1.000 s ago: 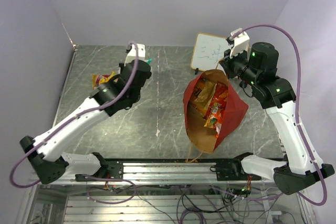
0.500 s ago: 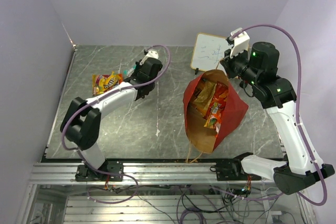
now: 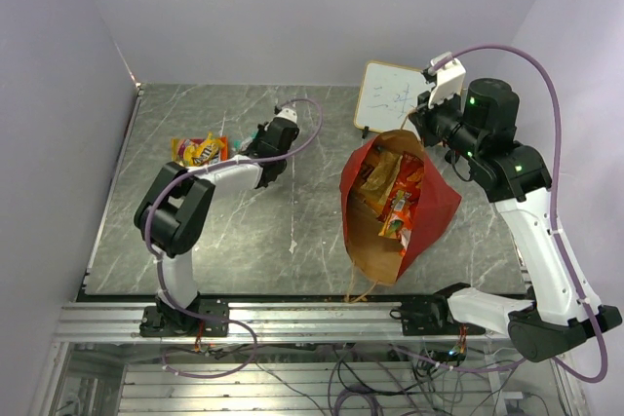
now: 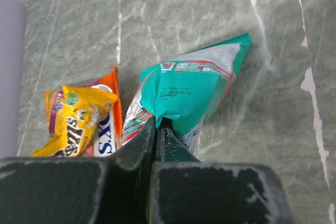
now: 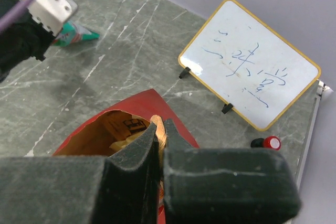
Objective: Take the snacks out of the paper bag
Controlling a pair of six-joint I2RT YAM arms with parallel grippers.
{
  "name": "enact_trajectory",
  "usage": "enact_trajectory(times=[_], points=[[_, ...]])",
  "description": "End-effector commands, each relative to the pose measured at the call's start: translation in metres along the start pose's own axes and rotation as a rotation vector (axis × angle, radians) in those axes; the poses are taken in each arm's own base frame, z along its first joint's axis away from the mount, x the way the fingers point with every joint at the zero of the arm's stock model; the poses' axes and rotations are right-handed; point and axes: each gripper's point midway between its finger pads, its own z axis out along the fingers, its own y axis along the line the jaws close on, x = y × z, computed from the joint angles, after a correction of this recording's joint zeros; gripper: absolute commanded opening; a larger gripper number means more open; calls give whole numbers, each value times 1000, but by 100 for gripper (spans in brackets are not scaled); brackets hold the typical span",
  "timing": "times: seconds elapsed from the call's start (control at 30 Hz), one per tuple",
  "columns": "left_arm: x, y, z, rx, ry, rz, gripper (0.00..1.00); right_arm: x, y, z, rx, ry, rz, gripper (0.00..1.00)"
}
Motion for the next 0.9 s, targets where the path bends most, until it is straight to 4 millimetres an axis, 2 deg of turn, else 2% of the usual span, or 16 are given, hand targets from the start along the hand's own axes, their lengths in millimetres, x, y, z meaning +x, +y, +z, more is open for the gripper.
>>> enact_trajectory(times=[0.0, 0.07, 0.23, 0.3, 0.37, 0.47, 0.57, 0.7, 0.77, 0.87], points=[[18, -12, 13, 38, 28, 37, 7, -45, -5, -24, 24, -161, 31, 0], [25, -11, 9, 50, 47, 28, 9, -46, -4, -26, 21, -166, 39, 0], [34, -15, -7, 151, 85, -31, 32, -46, -5, -26, 30, -176, 49, 0], [41, -17, -14, 187, 117, -63, 36, -48, -6, -27, 33, -181, 50, 0], [50, -28, -20, 288, 152, -107, 41, -48, -6, -28, 32, -179, 47, 0], [68, -41, -22, 450, 238, -200, 60, -48, -7, -31, 42, -186, 46, 0], [80, -51, -20, 572, 304, -264, 97, -44, -8, -30, 48, -184, 39, 0], [84, -54, -15, 638, 358, -299, 99, -44, -8, -25, 39, -171, 23, 0], [76, -54, -17, 664, 359, -308, 99, -47, -8, -24, 38, -174, 17, 0], [53, -48, -26, 687, 321, -336, 100, -48, -9, -24, 43, -180, 17, 0]])
